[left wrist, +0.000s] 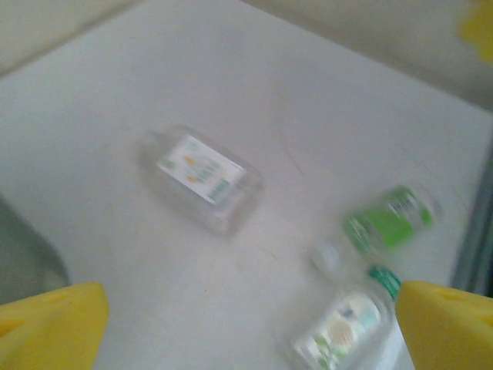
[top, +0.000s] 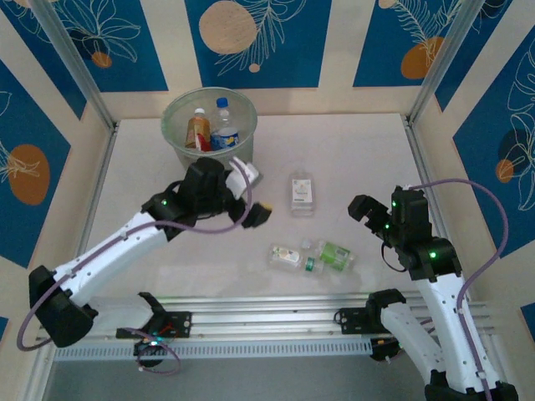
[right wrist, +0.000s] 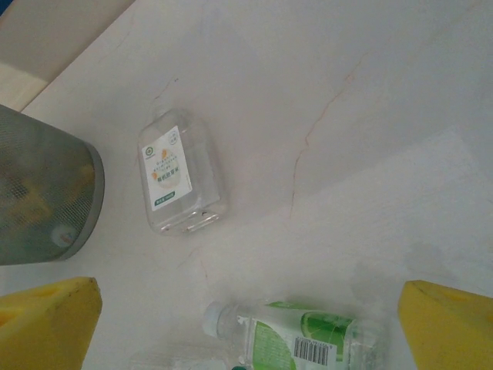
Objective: Put the plastic bottles in the bin
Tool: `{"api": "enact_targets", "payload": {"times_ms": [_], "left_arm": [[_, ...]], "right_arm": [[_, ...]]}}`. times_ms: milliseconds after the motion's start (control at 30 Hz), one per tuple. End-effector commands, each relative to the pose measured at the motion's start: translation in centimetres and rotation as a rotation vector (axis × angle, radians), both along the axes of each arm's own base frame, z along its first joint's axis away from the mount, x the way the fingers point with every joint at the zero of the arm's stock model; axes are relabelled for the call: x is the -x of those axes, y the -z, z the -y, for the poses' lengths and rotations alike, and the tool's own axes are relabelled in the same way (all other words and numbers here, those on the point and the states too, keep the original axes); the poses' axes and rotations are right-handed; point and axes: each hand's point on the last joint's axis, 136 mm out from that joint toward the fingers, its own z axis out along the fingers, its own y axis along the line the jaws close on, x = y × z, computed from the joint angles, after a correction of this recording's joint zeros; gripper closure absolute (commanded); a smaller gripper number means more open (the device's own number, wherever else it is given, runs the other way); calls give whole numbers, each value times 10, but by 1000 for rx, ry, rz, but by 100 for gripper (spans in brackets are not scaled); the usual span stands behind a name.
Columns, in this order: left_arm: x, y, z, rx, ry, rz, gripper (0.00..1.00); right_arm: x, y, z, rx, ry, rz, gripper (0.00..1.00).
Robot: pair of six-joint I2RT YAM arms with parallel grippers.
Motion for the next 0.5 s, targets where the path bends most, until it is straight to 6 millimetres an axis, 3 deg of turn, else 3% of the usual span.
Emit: {"api": "enact_targets", "payload": {"times_ms": [0, 267, 467], "left_arm": [[38, -11, 19, 38, 288, 140, 4], [62, 73, 49, -174, 519, 176, 1], [64, 114, 66, -306, 589, 156, 1]], "right_arm": [[1, -8, 2, -21, 22, 16, 1], [0, -3, 1, -33, 24, 0, 1], [2, -4, 3, -28, 32, -5, 1]]}}
